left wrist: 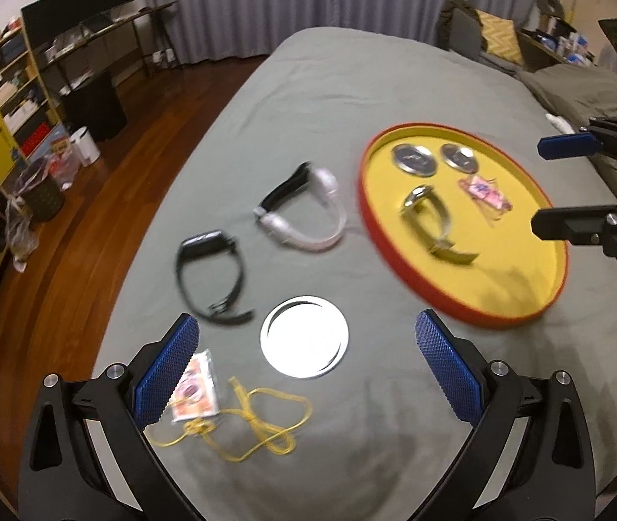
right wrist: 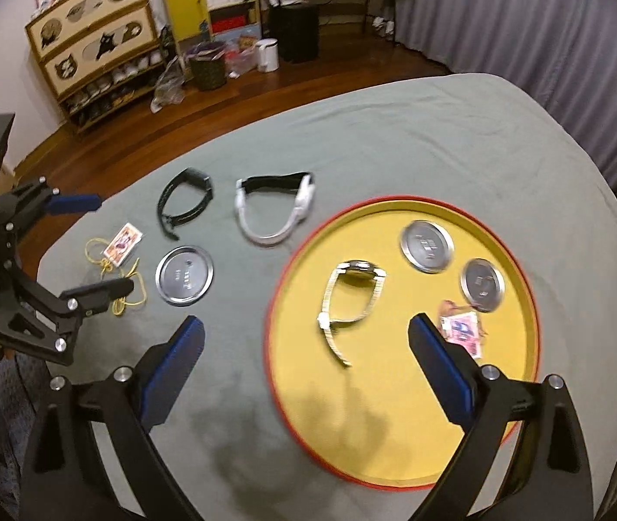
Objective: Organize jewelry
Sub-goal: 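Move both open tools back over the tray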
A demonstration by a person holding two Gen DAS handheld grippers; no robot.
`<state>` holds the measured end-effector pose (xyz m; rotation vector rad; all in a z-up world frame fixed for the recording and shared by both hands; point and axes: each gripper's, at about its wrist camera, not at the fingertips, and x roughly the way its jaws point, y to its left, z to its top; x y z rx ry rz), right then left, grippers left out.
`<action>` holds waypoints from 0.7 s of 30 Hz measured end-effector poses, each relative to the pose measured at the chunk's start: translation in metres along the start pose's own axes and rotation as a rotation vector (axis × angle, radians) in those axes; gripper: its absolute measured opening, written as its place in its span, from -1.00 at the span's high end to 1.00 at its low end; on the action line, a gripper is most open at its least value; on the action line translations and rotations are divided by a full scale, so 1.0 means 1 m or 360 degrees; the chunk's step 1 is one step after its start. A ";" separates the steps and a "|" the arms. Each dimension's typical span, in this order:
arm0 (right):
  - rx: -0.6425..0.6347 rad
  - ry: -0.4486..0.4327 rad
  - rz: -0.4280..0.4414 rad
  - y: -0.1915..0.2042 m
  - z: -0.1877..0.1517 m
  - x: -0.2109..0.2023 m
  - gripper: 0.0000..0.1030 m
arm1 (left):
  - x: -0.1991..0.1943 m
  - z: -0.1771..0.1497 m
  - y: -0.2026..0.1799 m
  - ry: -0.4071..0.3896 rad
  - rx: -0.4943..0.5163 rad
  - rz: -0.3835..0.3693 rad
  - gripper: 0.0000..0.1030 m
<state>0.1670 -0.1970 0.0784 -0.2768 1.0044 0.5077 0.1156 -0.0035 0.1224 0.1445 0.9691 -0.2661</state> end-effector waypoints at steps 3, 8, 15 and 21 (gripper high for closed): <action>0.0038 -0.0025 -0.0015 -0.017 -0.004 -0.009 -0.76 | 0.004 0.011 -0.016 0.0000 0.0042 -0.0010 -0.90; 0.0102 -0.0057 -0.0032 -0.045 -0.006 -0.020 -0.76 | 0.010 0.030 -0.042 -0.0006 0.0090 -0.0050 -0.90; 0.0160 -0.0079 -0.0060 -0.078 -0.006 -0.028 -0.76 | 0.024 0.055 -0.070 0.0010 0.0131 -0.0095 -0.90; 0.0227 -0.0074 -0.0063 -0.105 -0.008 -0.022 -0.76 | 0.042 0.071 -0.089 0.0041 0.0164 -0.0126 -0.90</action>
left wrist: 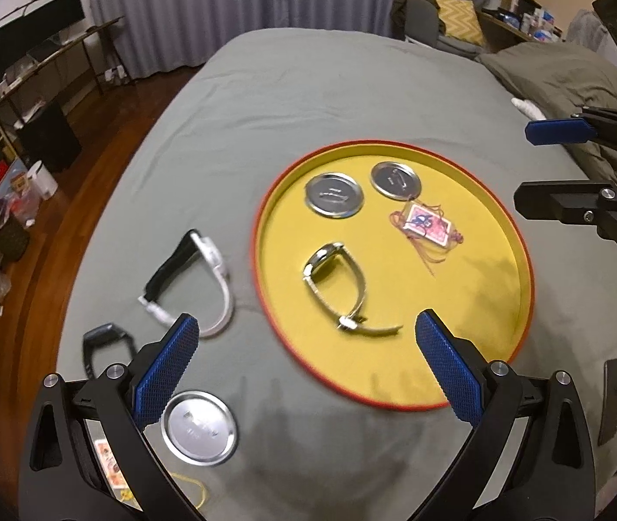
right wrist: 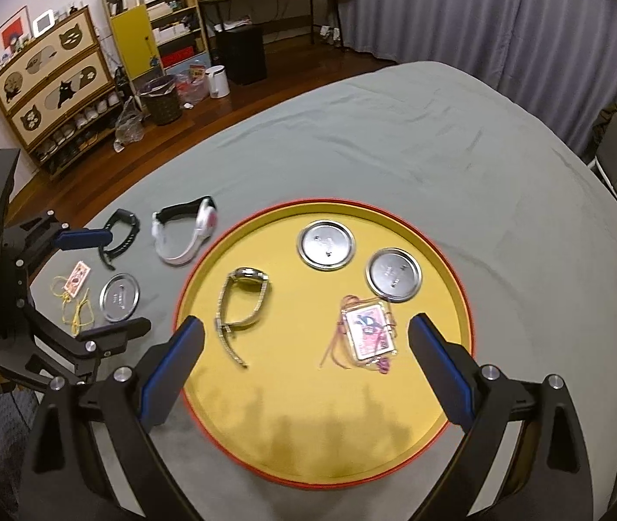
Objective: Organize jewelry
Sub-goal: 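Move both open tools back over the tray, then lower the left tool to the silver mesh watch while the right tool lowers to the pink cat card badge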
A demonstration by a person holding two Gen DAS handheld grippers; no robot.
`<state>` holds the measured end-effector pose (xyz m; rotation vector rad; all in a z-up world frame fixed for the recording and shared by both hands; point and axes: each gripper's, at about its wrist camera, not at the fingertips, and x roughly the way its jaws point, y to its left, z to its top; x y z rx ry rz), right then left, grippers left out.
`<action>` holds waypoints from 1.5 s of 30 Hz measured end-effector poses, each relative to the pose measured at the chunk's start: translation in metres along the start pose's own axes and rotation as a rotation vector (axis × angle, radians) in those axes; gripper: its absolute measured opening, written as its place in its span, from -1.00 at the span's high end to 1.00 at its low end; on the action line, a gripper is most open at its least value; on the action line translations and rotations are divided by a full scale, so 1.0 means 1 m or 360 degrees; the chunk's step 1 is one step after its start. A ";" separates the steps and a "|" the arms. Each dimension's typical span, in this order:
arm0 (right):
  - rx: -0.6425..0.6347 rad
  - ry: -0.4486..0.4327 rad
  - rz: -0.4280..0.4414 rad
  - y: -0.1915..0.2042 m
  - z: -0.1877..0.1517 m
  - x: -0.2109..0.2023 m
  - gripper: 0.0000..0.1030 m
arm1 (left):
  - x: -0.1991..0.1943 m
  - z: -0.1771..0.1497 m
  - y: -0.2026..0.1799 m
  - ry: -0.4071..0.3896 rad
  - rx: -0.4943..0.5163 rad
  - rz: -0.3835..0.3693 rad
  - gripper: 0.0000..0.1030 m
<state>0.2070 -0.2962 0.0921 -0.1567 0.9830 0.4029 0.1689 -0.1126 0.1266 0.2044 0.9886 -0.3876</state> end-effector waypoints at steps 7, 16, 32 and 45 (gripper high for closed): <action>0.0089 0.0042 0.0017 -0.025 0.001 0.016 -0.76 | 0.027 0.014 -0.015 0.0064 0.0031 -0.0040 -0.90; 0.0181 0.0115 0.0075 -0.044 -0.001 0.051 -0.76 | 0.071 0.014 -0.030 0.0168 0.0058 -0.0075 -0.89; 0.0289 0.0241 0.0080 -0.071 -0.012 0.093 -0.76 | 0.113 0.016 -0.037 0.0257 0.0066 -0.0125 -0.90; 0.0295 0.0251 0.0092 -0.075 -0.011 0.103 -0.76 | 0.125 0.018 -0.027 0.0279 0.0016 -0.0140 -0.89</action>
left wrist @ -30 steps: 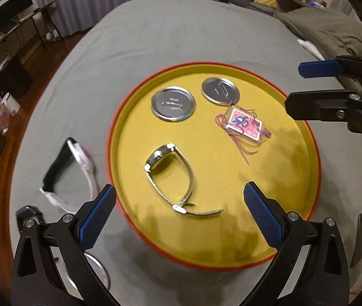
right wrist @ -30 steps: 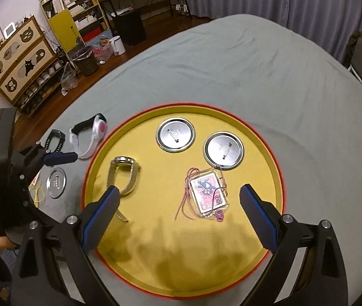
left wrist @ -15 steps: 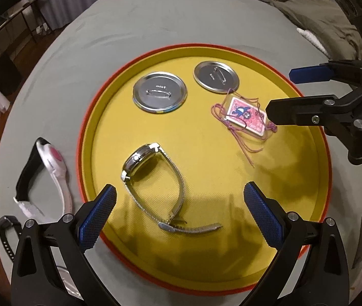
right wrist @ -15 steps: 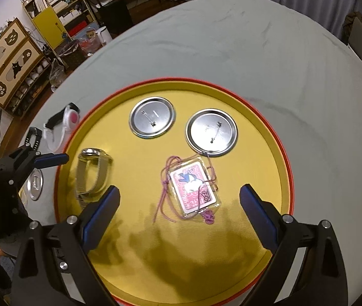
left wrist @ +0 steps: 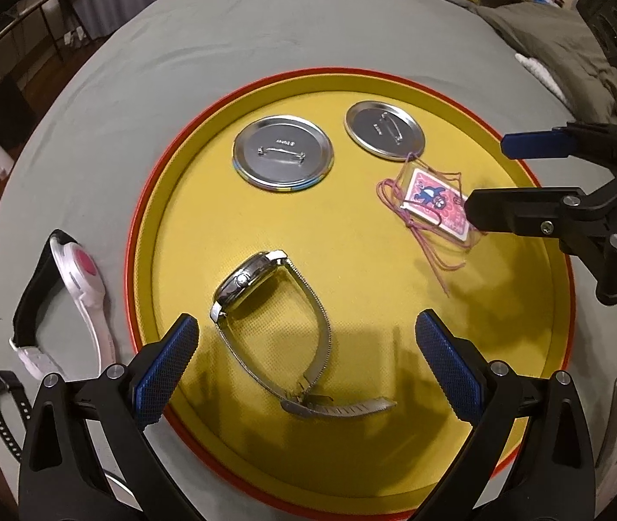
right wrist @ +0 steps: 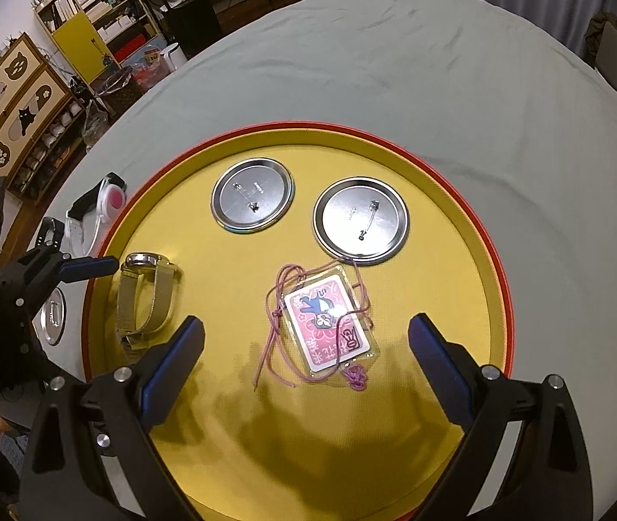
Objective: Organize jewelry
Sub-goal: 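Lower the left tool to the silver mesh watch while the right tool lowers to the pink cat card badge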
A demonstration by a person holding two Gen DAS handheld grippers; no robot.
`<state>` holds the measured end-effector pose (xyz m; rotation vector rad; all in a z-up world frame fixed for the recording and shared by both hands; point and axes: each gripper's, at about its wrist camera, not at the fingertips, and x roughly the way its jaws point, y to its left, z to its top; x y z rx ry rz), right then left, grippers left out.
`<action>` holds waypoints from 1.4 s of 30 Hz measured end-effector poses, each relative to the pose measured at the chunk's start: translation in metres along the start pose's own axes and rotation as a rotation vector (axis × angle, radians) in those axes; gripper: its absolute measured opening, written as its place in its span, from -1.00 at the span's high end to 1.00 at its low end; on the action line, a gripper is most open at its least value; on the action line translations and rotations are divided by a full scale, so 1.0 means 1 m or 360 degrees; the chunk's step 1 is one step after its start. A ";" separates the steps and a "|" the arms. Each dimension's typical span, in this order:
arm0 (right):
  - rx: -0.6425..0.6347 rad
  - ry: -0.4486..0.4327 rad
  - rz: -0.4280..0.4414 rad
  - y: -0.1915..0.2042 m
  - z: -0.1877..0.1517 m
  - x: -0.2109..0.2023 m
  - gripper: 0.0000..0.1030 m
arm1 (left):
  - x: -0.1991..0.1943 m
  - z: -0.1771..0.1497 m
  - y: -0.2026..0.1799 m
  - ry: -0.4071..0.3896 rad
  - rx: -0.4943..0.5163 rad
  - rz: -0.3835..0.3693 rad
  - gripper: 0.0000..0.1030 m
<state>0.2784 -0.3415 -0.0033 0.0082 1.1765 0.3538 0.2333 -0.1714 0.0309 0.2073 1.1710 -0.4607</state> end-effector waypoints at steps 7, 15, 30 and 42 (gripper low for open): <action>0.0002 -0.0011 0.0012 0.004 0.002 0.002 -0.76 | -0.002 0.001 0.008 -0.0033 -0.0021 0.0001 -0.90; 0.0003 -0.0021 0.0019 0.005 0.003 0.003 -0.76 | -0.013 0.005 0.024 -0.0070 -0.0075 -0.0014 -0.89; -0.0017 -0.0002 0.0003 0.009 0.003 0.010 -0.76 | -0.023 0.006 0.026 -0.0130 -0.0015 0.0080 -0.68; -0.0017 0.0020 0.0000 0.008 0.004 0.019 -0.76 | -0.011 0.002 0.030 -0.0094 -0.0008 0.0127 -0.22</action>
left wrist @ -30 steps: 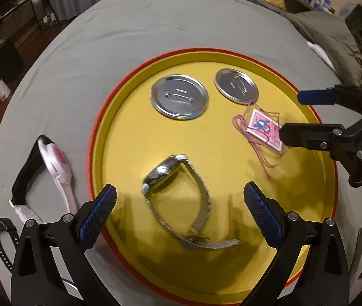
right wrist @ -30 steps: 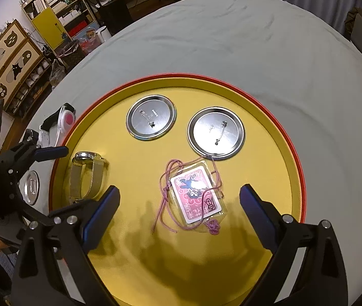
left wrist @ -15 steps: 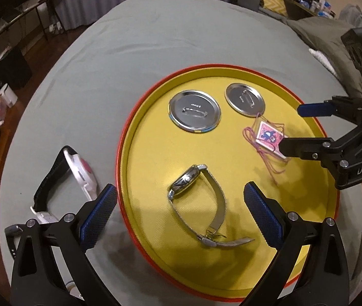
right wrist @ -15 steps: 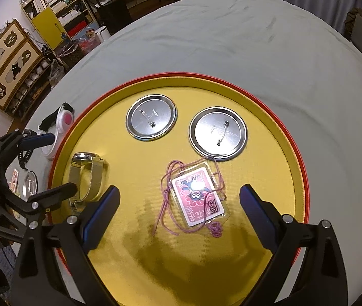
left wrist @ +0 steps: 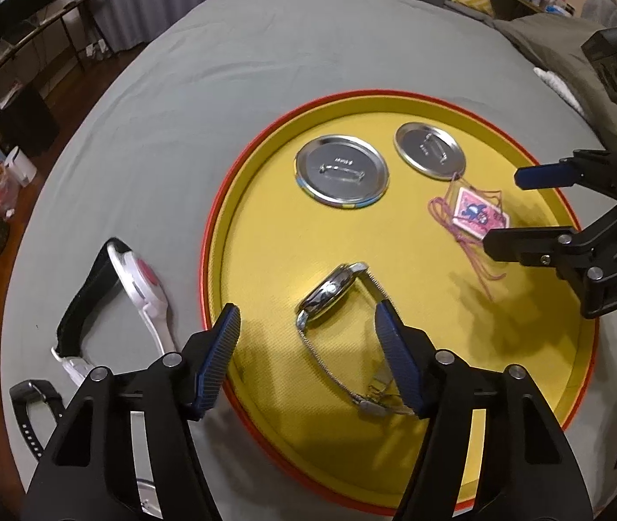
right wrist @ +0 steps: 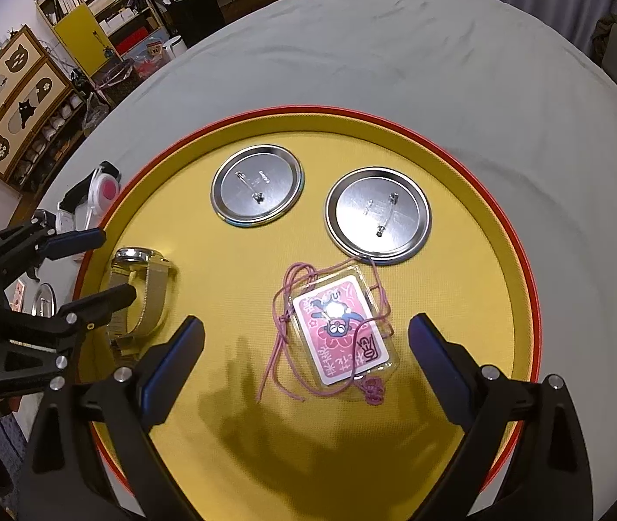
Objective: Organize jewelry
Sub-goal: 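Lower the left tool to the silver mesh watch while the right tool lowers to the pink cat card badge, then close the left tool on the watch case while the right tool closes on the pink card badge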
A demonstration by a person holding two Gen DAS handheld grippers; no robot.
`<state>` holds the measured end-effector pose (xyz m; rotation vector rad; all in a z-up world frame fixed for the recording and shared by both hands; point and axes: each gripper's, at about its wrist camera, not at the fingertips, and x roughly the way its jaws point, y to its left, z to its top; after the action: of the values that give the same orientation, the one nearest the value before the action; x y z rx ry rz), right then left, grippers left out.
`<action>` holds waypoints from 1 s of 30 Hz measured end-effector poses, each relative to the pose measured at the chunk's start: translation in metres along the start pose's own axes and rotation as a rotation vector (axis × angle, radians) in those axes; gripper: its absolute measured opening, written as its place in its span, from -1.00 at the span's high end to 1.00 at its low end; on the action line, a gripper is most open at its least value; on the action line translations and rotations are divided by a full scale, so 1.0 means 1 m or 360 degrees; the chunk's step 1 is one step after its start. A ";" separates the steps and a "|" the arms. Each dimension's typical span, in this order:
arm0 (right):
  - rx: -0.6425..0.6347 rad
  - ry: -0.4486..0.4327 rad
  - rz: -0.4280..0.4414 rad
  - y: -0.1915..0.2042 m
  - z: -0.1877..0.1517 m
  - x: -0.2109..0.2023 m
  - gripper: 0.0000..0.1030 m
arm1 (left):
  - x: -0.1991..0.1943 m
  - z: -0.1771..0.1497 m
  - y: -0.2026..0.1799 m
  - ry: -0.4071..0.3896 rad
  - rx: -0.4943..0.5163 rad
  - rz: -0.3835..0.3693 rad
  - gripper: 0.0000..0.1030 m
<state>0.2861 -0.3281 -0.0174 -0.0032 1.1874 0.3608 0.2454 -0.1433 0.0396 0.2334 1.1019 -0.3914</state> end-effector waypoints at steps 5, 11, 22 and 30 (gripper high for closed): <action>-0.0044 0.0014 -0.0034 0.005 0.000 0.007 -0.76 | 0.005 -0.002 -0.002 0.0016 0.0019 0.0015 -0.14; -0.0056 0.0030 -0.0074 0.008 0.002 0.015 -0.76 | 0.010 -0.006 0.000 0.0026 0.0028 0.0028 0.01; -0.0020 0.0064 -0.0125 0.002 0.004 0.030 -0.76 | 0.015 -0.011 -0.004 0.0036 0.0049 0.0037 0.24; -0.0032 0.0065 -0.0166 -0.003 0.002 0.034 -0.76 | 0.015 -0.013 -0.008 0.0029 0.0068 0.0047 0.24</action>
<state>0.2998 -0.3210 -0.0477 -0.0902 1.2186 0.2820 0.2376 -0.1485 0.0204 0.2913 1.1073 -0.3872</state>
